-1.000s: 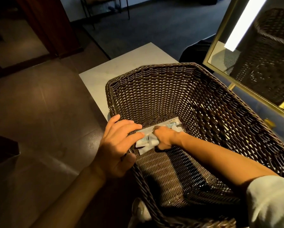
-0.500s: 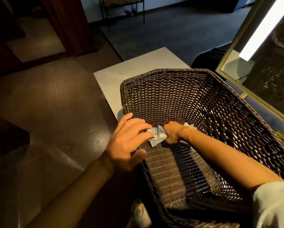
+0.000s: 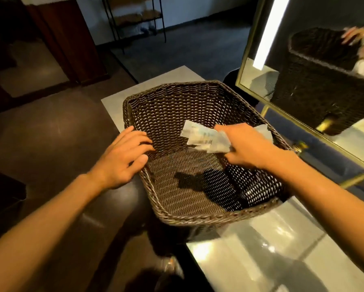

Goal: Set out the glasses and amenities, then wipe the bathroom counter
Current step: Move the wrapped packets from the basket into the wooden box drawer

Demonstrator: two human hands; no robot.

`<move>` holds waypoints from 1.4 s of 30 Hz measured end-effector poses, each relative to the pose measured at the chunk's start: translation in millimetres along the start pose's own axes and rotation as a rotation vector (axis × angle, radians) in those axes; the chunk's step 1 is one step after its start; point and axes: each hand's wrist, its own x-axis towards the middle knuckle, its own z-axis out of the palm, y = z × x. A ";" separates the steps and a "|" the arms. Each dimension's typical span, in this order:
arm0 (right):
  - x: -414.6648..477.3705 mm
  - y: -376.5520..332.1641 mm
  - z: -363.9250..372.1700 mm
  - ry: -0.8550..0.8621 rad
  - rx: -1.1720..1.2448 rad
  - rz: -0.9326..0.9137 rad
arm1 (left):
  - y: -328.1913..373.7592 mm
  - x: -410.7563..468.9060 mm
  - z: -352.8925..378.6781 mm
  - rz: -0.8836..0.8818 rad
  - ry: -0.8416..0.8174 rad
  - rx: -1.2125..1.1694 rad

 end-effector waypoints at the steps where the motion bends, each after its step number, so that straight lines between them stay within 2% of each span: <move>1: -21.6 -1.2 -3.3 0.040 -0.004 -0.002 | 0.4 -0.3 -4.4 -0.004 -0.044 0.032; 6: -91.8 -0.1 18.6 0.123 -0.046 -0.006 | 16.4 -1.9 -19.2 -0.110 -0.192 0.157; 8: -99.4 4.4 26.3 0.196 0.035 0.032 | 35.5 -2.8 -22.9 -0.207 -0.175 0.113; 10: -102.7 10.8 32.0 0.273 0.125 0.061 | 70.7 -3.7 -29.2 -0.275 -0.090 0.032; 13: -101.9 14.0 38.3 0.303 0.205 0.099 | 145.5 -13.7 -30.1 -0.262 0.018 -0.065; 16: -99.8 10.7 40.0 0.298 0.209 0.101 | 213.4 -34.4 -9.5 -0.230 -0.076 0.022; 18: -98.0 6.7 38.8 0.292 0.218 0.096 | 231.4 -46.3 7.4 -0.227 -0.144 0.163; 21: -96.4 -2.2 34.7 0.271 0.204 0.123 | 230.4 -53.2 20.2 -0.194 -0.118 0.297; 24: -95.6 -8.7 29.4 0.297 0.185 0.189 | 227.1 -53.1 22.2 -0.182 -0.070 0.290; 31: -105.2 -23.5 23.8 0.521 0.154 0.293 | 227.8 -53.1 26.3 -0.194 -0.043 0.272; 35: -106.0 -28.4 15.6 0.543 -0.034 0.294 | 233.8 -39.5 27.6 -0.227 -0.073 0.211; 39: -131.0 -44.0 10.3 0.723 0.062 0.355 | 241.9 -29.8 27.8 -0.237 -0.125 0.189; 42: -175.3 -60.9 6.7 0.724 0.106 0.408 | 248.2 -23.9 26.3 -0.242 -0.136 0.191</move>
